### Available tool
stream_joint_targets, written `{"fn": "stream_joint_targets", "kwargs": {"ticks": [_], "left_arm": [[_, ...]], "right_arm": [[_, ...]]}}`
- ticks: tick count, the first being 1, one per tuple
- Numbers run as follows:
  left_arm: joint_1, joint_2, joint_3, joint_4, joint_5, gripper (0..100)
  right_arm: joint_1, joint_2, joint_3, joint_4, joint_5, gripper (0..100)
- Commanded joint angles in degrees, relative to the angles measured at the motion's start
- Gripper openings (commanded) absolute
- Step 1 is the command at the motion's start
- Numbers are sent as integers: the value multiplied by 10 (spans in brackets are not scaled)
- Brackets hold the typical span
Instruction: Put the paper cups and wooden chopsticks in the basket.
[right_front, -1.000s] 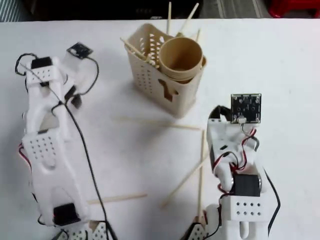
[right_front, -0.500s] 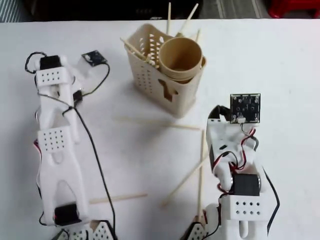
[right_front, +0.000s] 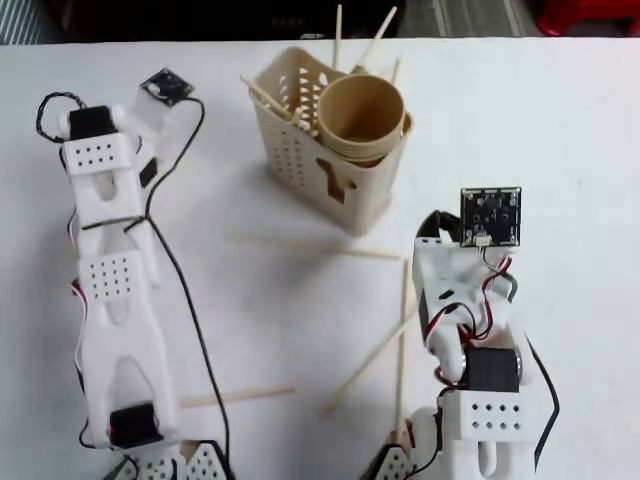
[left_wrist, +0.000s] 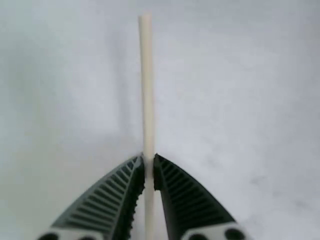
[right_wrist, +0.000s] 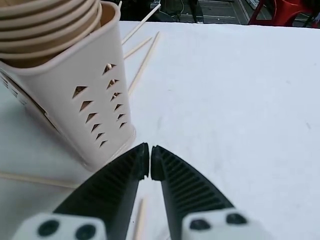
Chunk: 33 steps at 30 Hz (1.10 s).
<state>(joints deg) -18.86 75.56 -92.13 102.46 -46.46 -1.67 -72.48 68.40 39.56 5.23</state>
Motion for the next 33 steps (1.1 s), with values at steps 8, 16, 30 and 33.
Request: {"fn": "stream_joint_targets", "kwargs": {"ticks": [8, 16, 30, 33], "left_arm": [[44, -293, 201, 1, 76, 20], [147, -510, 322, -1, 171, 21], [269, -656, 325, -195, 358, 20], [293, -658, 325, -246, 391, 20]], "right_arm": [[6, -5, -7, -14, 1, 25], [6, -5, -7, -14, 1, 25], [6, -5, -7, -14, 1, 25], [6, -5, -7, -14, 1, 25]]}}
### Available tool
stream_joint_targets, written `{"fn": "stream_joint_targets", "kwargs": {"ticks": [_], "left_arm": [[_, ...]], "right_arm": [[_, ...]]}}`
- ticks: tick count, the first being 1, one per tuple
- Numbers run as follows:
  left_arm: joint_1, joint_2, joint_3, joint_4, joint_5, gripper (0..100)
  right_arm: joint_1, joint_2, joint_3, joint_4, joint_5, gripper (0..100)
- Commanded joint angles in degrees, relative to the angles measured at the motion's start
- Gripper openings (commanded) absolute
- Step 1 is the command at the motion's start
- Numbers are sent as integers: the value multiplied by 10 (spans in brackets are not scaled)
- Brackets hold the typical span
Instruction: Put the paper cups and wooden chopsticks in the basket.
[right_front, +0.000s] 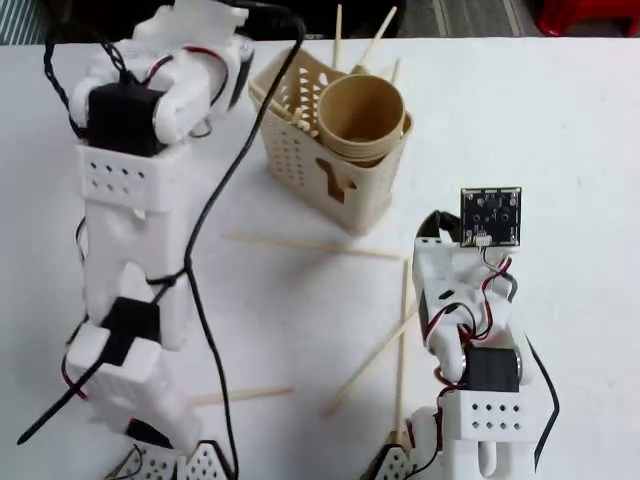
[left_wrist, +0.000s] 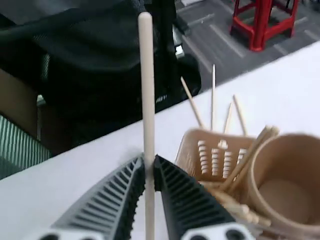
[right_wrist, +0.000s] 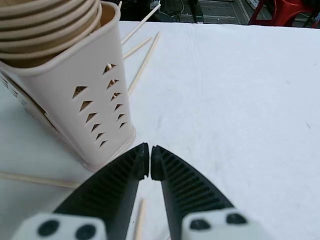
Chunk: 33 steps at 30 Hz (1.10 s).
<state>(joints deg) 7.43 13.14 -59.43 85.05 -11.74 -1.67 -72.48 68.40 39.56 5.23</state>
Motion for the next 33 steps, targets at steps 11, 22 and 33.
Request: {"fn": "stream_joint_targets", "kwargs": {"ticks": [11, 22, 33], "left_arm": [[61, -30, 1, -206, 156, 20], [71, 74, -1, -235, 170, 20], [40, 110, 2, -265, 215, 20]], "right_arm": [[7, -6, -7, -14, 1, 25], [7, -5, -7, -14, 1, 25], [7, -5, -7, -14, 1, 25]]}}
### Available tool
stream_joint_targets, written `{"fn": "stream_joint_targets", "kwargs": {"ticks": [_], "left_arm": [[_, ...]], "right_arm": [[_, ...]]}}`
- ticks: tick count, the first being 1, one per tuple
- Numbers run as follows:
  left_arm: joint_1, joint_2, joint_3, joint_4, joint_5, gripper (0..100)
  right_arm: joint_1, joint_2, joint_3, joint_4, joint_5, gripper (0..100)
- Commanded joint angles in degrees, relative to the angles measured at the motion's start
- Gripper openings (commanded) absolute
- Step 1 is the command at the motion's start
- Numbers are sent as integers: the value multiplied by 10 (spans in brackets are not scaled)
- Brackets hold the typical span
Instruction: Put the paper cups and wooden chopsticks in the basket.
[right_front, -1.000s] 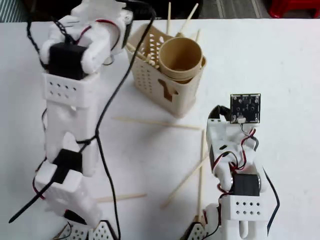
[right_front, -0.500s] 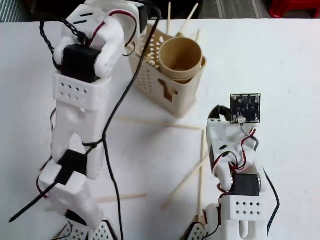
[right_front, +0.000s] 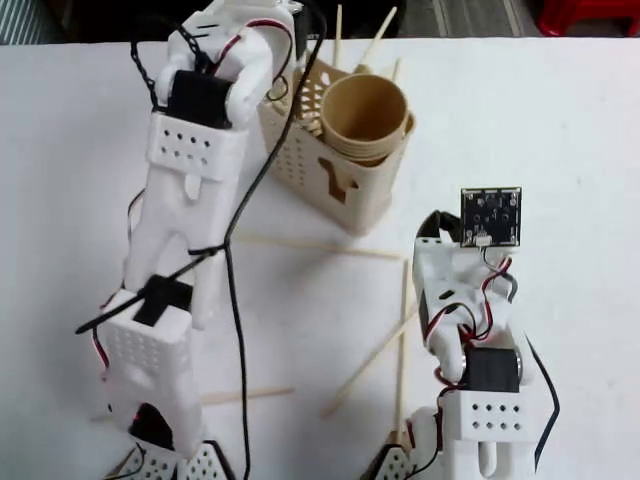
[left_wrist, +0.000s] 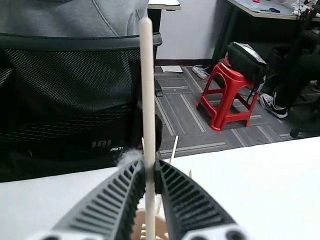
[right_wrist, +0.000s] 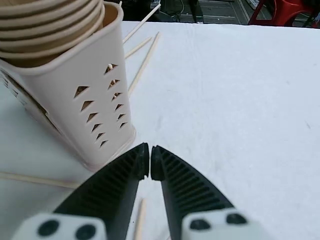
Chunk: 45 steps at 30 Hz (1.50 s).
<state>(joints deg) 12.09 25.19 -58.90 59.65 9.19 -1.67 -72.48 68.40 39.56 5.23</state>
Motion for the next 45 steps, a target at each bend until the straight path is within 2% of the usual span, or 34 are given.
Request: {"fn": "stream_joint_targets", "kwargs": {"ticks": [1, 6, 10, 17, 26, 33, 37, 40, 45], "left_arm": [[-7, -10, -6, -11, 5, 20], [-3, -12, -3, -9, 4, 20], [-3, -11, -7, 36, 4, 25], [-8, -13, -8, 79, 4, 192], [-9, -69, -80, 169, 4, 192], [-12, -106, -156, 313, 3, 191], [-7, -125, -218, 411, -55, 191], [-15, -138, -243, 430, -74, 182], [-56, -153, -234, 430, -76, 103]], "right_arm": [[7, -5, -7, -14, 1, 25], [7, -5, -7, -14, 1, 25], [7, -5, -7, -14, 1, 25], [7, -5, -7, -14, 1, 25], [7, -5, -7, -14, 1, 25], [7, -8, -8, -14, -3, 25], [8, -5, -33, -4, -4, 25], [23, -4, -89, 59, -4, 25], [46, 22, -184, 153, -1, 25]]}}
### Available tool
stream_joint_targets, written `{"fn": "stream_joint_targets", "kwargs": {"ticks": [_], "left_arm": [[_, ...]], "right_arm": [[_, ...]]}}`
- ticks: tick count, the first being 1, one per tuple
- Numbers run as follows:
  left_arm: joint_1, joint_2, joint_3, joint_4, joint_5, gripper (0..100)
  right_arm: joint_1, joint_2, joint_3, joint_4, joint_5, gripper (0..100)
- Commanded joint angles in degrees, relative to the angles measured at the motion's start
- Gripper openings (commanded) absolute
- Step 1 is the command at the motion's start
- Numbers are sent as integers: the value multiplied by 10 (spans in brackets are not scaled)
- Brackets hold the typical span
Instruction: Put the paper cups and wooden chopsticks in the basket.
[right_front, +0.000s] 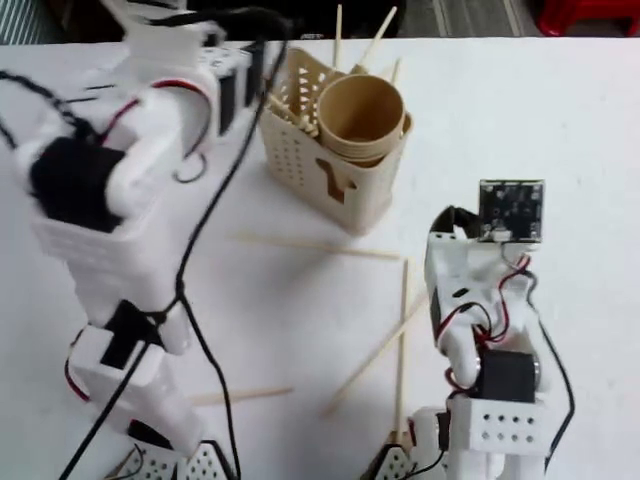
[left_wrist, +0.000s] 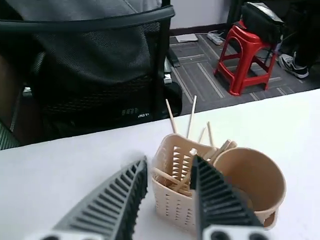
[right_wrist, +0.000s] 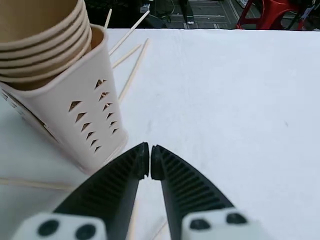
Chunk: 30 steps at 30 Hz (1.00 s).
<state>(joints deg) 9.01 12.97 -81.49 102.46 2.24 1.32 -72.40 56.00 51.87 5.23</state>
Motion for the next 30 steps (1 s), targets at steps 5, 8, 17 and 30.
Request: {"fn": "stream_joint_targets", "kwargs": {"ticks": [5, 8, 17, 30], "left_arm": [[-25, -96, 63, 2, -7, 103], [-25, -171, 123, 1, -8, 101], [-28, -371, 395, -8, -33, 91], [-193, -672, 964, -276, -40, 139]], "right_arm": [[3, 160, -124, 56, -3, 25], [0, 264, -176, 80, -5, 25], [-14, 398, -267, 160, -42, 26], [-117, 458, -171, 206, -62, 204]]}}
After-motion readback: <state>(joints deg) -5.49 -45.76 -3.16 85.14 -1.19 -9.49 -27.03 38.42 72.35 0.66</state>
